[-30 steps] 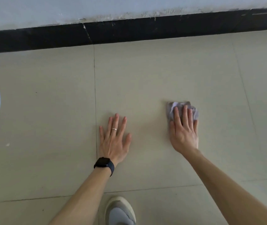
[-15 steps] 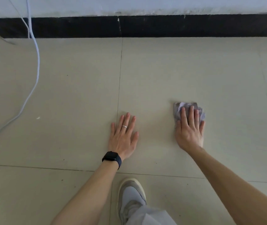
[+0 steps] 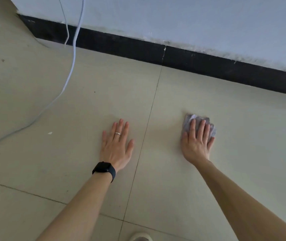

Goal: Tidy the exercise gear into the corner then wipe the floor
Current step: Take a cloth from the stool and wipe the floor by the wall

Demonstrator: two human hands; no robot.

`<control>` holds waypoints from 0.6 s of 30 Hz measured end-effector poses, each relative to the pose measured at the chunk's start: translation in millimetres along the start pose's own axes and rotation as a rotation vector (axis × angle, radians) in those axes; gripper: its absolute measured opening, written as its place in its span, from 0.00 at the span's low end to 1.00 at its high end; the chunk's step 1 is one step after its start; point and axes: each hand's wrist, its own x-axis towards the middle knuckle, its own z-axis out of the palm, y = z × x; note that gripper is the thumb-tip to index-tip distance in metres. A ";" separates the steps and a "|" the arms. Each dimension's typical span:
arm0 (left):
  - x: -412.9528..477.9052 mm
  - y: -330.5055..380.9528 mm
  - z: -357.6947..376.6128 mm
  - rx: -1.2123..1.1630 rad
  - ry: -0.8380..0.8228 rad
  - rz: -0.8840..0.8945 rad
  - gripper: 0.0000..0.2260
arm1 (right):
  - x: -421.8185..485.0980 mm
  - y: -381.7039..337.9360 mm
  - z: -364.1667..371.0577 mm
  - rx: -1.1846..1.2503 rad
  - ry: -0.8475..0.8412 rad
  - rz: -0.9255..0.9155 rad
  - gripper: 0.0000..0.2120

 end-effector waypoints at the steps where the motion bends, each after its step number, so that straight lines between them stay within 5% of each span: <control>1: 12.4 -1.6 -1.0 0.001 0.004 0.003 0.30 | -7.8 -12.6 5.7 -0.032 -0.011 -0.071 0.28; 5: 51.9 -4.6 -1.6 0.012 0.057 0.035 0.30 | -56.4 -26.6 32.6 -0.266 -0.087 -0.787 0.27; 7: 60.8 -7.9 0.8 0.028 0.070 0.053 0.30 | -29.4 -16.9 20.1 -0.325 -0.088 -0.946 0.26; 9: 62.9 -10.4 4.7 0.061 0.087 0.051 0.30 | 16.6 -5.3 2.8 -0.331 -0.004 -0.788 0.26; 14: 66.0 -10.2 7.3 0.084 0.105 0.048 0.31 | 102.8 -28.6 -27.0 0.024 0.109 0.151 0.28; 16: 66.8 -9.1 6.4 0.085 0.096 0.043 0.31 | 83.0 -57.1 -13.9 -0.036 0.070 0.028 0.28; 18: 66.0 -7.9 4.4 0.081 0.087 0.037 0.31 | 43.9 -73.8 4.4 -0.191 -0.024 -0.445 0.29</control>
